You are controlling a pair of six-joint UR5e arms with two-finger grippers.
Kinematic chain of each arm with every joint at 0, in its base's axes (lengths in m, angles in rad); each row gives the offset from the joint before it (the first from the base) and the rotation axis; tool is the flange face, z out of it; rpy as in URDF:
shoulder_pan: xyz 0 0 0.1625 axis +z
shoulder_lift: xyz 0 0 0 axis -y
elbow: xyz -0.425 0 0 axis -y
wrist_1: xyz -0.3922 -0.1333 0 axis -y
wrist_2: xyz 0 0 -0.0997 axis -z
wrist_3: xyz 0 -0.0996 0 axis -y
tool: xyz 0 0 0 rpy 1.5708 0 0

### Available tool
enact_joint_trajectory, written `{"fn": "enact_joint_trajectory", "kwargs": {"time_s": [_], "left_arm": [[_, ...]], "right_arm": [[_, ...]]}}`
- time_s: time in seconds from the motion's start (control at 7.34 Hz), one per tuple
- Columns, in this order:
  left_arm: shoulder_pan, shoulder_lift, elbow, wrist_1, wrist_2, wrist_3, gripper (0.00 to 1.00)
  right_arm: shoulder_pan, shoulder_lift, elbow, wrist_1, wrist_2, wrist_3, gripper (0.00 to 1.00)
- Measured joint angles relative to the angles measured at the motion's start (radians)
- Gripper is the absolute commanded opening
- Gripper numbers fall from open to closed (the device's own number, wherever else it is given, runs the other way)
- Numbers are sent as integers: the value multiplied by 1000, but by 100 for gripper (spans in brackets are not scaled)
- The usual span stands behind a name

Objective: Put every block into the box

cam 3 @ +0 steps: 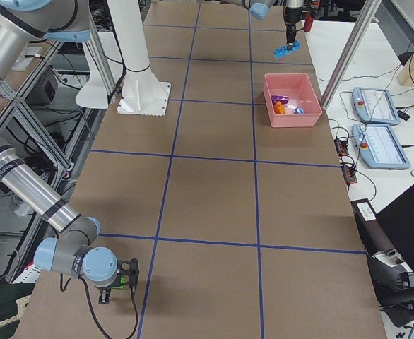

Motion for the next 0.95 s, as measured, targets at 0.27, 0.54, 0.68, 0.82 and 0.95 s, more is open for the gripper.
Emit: {"fn": "enact_joint_trajectory", "kwargs": {"time_s": [0.27, 0.54, 0.68, 0.82, 0.95], "left_arm": [[2, -5, 16, -26, 13, -17, 0], [12, -7, 30, -45, 28, -21, 0], [26, -14, 76, -110, 72, -42, 0], [48, -30, 150, -207, 130, -81, 0], [74, -48, 214, -288, 185, -120, 88]], "right_arm": [[2, 25, 17, 1, 5, 56, 0], [8, 40, 51, -7, 7, 73, 0], [25, 40, 90, -31, 16, 74, 0], [47, 40, 149, -89, 31, 73, 0], [69, 44, 233, -178, 42, 70, 0]]}}
